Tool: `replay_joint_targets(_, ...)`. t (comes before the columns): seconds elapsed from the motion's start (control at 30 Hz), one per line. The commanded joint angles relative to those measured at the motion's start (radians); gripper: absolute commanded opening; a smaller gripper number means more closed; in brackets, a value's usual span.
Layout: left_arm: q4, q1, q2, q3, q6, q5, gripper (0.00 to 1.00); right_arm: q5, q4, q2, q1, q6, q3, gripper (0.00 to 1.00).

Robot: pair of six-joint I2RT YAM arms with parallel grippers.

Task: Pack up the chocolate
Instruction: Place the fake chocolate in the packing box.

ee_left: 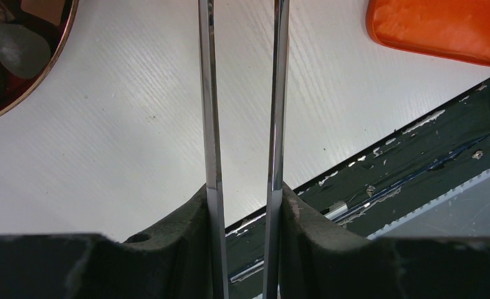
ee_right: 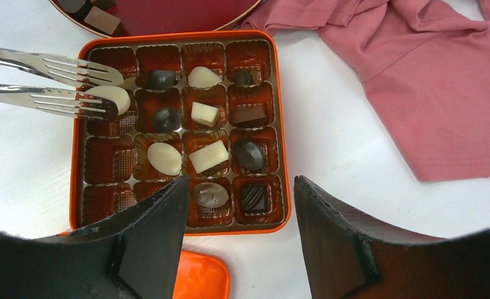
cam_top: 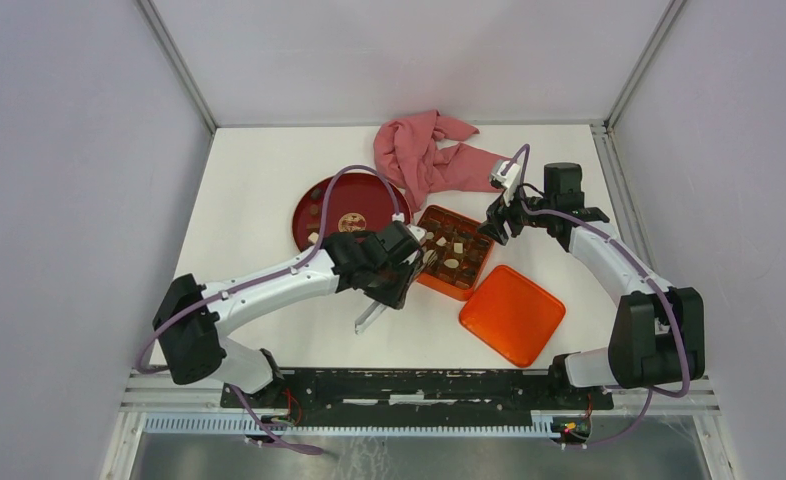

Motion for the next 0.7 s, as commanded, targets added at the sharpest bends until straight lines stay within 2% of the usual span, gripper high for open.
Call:
replay_joint_targets(0.0, -0.006, -0.019, 0.019, 0.052, 0.029, -0.023, 0.12, -0.004, 0.01, 0.003, 0.003, -0.014, 0.037, 0.68)
replay_joint_targets(0.43, -0.029, -0.029, 0.04, 0.062, 0.02, -0.056, 0.38, -0.01, 0.008, 0.0, 0.001, -0.014, 0.037, 0.68)
replay_joint_targets(0.67, -0.036, -0.031, 0.038, 0.064, 0.018, -0.059, 0.43, -0.01, 0.007, 0.001, 0.001, -0.014, 0.037, 0.68)
